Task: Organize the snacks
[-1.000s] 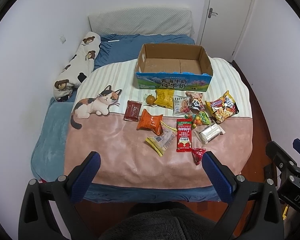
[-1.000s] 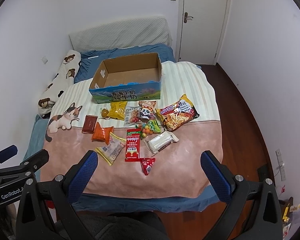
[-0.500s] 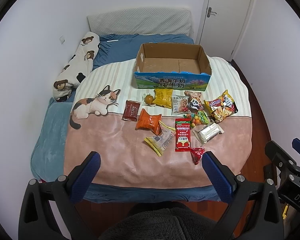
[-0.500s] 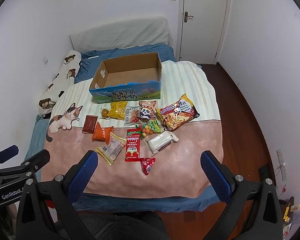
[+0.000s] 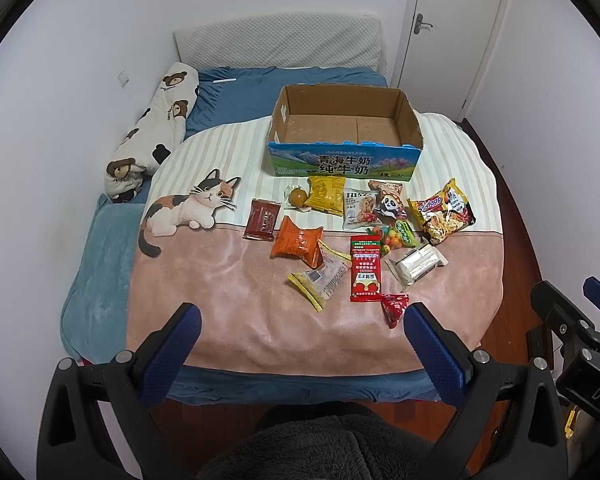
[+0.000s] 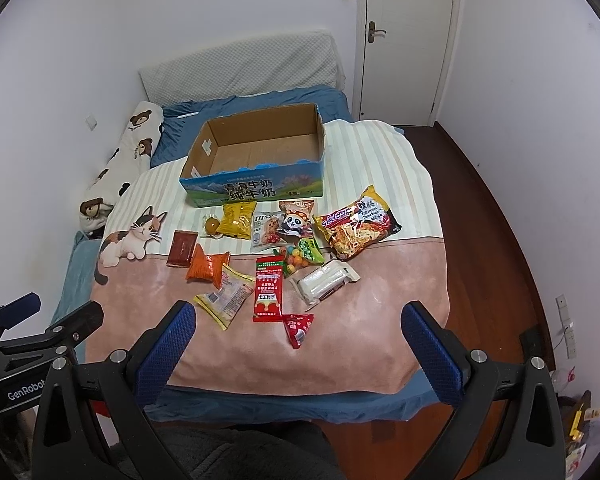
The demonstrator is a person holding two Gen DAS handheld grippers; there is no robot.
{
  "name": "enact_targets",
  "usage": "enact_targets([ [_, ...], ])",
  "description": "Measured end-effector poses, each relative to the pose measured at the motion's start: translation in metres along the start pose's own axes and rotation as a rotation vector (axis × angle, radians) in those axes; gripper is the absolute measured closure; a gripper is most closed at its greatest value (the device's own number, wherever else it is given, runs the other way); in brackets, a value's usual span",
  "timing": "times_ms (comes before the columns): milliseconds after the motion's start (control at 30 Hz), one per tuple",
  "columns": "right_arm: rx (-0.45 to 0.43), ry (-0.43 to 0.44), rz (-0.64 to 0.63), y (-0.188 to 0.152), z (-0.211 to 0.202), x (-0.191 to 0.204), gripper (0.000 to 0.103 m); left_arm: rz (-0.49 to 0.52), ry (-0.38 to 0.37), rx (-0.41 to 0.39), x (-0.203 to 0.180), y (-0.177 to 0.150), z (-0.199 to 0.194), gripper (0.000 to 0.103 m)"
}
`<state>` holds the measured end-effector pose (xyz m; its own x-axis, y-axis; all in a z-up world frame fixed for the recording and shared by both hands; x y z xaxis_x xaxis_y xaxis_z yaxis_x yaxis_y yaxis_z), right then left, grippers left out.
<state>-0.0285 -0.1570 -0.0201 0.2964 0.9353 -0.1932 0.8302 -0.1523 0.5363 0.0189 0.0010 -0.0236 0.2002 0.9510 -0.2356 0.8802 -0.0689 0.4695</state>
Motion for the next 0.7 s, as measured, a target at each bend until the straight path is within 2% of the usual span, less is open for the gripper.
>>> enact_targets([
  [700,0.015,0.023,0.008,-0.003,0.001,0.006,0.000,-0.026,-0.001,-0.003,0.011,-0.002,0.005,0.000],
])
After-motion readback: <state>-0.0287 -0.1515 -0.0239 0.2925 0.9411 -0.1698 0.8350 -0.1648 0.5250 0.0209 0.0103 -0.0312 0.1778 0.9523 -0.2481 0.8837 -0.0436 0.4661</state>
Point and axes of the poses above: each gripper's, at about its wrist camera, not at the fingertips, and z roughly the way its jaws point, x to its left, y to its top, the point moved 5 cm from there along z, roughly the way its jaws point, and after that the axes turned 15 degrees about -y, right-handed, at the moved point
